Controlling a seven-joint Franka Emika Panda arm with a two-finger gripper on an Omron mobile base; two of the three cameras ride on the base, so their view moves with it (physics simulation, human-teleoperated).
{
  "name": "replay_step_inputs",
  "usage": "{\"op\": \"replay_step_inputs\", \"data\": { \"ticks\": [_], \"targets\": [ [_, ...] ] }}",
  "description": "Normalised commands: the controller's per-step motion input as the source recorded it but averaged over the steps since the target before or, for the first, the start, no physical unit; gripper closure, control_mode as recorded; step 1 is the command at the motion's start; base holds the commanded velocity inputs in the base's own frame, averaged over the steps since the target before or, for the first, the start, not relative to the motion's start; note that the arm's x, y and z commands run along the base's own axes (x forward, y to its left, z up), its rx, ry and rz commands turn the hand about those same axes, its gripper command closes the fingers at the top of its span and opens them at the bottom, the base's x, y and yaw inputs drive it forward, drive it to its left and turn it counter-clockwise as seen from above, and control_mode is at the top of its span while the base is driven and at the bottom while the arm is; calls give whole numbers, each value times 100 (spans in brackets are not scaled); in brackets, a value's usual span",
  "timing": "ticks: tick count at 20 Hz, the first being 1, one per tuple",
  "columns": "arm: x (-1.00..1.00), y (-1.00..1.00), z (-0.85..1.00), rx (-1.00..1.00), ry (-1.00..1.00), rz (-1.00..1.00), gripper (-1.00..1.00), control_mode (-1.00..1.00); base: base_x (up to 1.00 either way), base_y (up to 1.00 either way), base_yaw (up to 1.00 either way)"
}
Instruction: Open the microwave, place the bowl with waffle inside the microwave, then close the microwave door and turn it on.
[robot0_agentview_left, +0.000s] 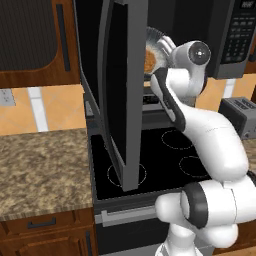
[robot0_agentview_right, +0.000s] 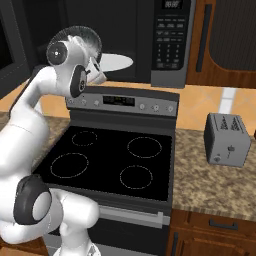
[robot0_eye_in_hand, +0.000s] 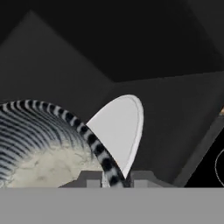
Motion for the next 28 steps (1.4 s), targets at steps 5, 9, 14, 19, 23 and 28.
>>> {"op": "replay_step_inputs", "data": {
  "ticks": [5,9,14,19,23,28],
  "targets": [
    [100,1,15,0,11,-15,100,-100,0,0,0],
    [96,0,19,0,24,-12,100,-100,0,0,0],
    [28,-4,-9,0,10,2,-100,-100,0,0,0],
    [-7,-43,0,10,-4,6,-100,-100,0,0,0],
    [-35,-40,0,17,-22,8,-100,-100,0,0,0],
    [-99,-66,5,14,-38,19,-100,-100,0,0,0]
  ]
}}
